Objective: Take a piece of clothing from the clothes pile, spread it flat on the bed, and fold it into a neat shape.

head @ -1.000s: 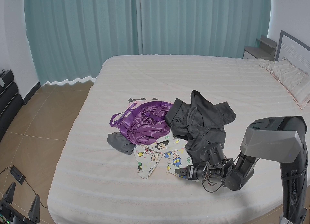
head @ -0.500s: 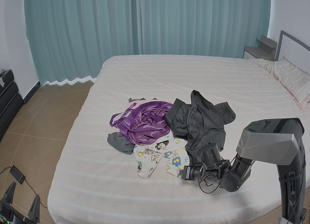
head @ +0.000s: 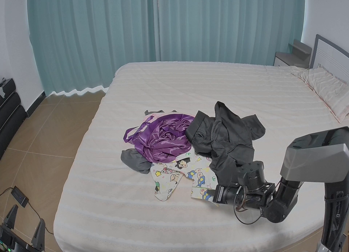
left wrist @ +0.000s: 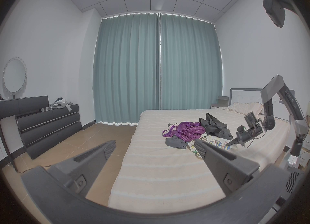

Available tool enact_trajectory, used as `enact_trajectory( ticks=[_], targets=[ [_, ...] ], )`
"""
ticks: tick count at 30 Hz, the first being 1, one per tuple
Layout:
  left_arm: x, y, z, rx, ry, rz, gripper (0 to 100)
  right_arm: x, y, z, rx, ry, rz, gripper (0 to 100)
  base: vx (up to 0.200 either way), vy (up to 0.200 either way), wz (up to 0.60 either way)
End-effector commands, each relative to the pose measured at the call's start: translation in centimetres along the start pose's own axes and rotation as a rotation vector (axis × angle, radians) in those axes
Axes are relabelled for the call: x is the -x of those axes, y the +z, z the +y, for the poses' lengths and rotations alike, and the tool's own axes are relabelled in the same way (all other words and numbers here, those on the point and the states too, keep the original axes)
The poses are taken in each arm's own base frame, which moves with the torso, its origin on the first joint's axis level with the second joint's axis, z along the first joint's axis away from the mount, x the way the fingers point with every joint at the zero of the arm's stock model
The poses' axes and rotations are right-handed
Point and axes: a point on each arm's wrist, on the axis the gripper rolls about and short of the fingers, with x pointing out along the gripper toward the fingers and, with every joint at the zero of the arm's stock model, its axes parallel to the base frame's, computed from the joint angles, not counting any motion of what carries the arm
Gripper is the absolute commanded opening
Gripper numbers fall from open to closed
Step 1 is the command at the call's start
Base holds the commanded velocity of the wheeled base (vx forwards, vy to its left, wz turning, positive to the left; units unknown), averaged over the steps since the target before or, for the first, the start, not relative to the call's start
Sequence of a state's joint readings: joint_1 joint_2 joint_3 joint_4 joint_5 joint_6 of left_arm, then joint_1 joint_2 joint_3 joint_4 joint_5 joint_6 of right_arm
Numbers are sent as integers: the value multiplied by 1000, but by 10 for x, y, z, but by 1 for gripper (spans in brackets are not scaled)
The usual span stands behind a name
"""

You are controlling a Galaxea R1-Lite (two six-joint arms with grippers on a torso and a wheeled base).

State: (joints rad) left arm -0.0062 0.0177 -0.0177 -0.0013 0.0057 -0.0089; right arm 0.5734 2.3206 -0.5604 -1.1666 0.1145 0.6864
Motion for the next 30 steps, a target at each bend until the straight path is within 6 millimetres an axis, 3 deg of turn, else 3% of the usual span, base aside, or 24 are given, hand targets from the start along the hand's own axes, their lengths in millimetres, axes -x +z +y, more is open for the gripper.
enact_trajectory(
  ticks=[1,4,13,19,20,21,22,23,24,26,28,30],
  targets=[
    [0,-5,0,0,0,0,100,53,7,17,13,122,-37,0,0,0,0],
    [0,-5,0,0,0,0,100,85,5,26,37,215,-58,0,0,0,0],
    [0,-5,0,-1,-3,-2,100,141,-6,42,87,355,-126,0,0,0,0],
    [0,-5,0,-67,-10,-5,100,177,0,56,120,467,-225,0,0,0,0],
    [2,2,0,-69,-14,-39,100,186,2,60,130,493,-251,0,0,0,0],
    [6,22,0,-52,-19,-114,100,192,4,63,137,518,-272,0,0,0,0],
    [13,61,-1,4,-25,-204,100,201,7,66,145,547,-303,0,0,0,0],
    [12,70,-1,22,-27,-213,100,203,7,67,147,555,-308,0,0,0,0],
    [1,104,-2,108,-43,-179,100,212,10,73,160,592,-339,0,0,0,0],
    [-10,115,-2,124,-61,-142,100,218,13,76,169,618,-362,0,0,0,0],
    [-33,122,-5,105,-216,-36,100,232,18,82,180,657,-409,0,0,0,0],
    [-42,121,-9,91,-350,19,100,239,22,85,184,674,-430,0,0,0,0]
  ],
)
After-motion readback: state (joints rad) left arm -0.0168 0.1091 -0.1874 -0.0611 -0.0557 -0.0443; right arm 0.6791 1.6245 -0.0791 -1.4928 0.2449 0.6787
